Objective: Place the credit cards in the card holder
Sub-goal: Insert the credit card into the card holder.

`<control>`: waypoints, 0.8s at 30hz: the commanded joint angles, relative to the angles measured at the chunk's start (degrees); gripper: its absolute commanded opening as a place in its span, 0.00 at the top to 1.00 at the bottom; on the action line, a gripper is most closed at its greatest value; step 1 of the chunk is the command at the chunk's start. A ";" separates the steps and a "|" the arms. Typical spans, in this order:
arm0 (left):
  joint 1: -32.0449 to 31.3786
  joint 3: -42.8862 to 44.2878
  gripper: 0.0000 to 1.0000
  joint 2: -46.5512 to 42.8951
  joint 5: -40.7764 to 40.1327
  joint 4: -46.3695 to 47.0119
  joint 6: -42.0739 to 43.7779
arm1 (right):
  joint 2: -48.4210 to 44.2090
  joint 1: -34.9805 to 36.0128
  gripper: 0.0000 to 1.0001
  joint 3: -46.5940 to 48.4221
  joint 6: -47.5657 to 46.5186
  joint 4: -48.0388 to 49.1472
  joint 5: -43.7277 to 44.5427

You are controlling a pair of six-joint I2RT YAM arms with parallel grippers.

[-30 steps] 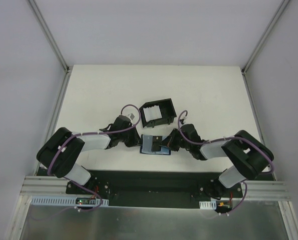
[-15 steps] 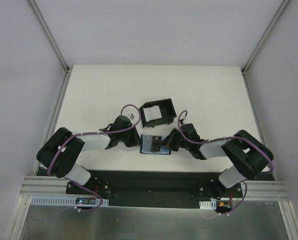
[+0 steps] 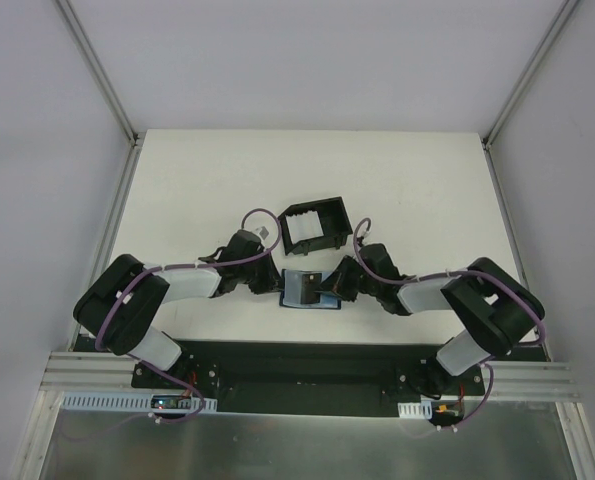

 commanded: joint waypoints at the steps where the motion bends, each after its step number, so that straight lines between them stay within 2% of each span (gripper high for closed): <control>1: -0.24 -2.13 1.00 3.85 -6.26 -10.65 4.25 | 1.69 0.84 1.00 1.61 -2.01 -4.22 -2.82; 8: -0.33 -2.40 1.00 3.68 -6.26 -10.56 4.16 | 3.36 2.59 1.00 3.27 -1.66 -4.13 -2.38; 17: -0.24 -2.75 1.00 3.24 -6.26 -10.38 3.99 | 3.46 4.97 0.95 7.05 -3.76 -10.00 0.87; 19: -0.24 -2.92 1.00 3.06 -6.26 -10.38 3.99 | 0.92 4.88 0.81 7.50 -5.96 -14.92 3.32; 21: -0.33 -3.10 1.00 2.80 -6.44 -10.38 3.99 | -1.72 4.79 0.77 8.37 -9.11 -20.97 6.40; 24: -0.33 -3.01 1.00 2.71 -6.17 -10.29 3.99 | -4.19 5.05 0.66 10.74 -12.37 -27.41 9.39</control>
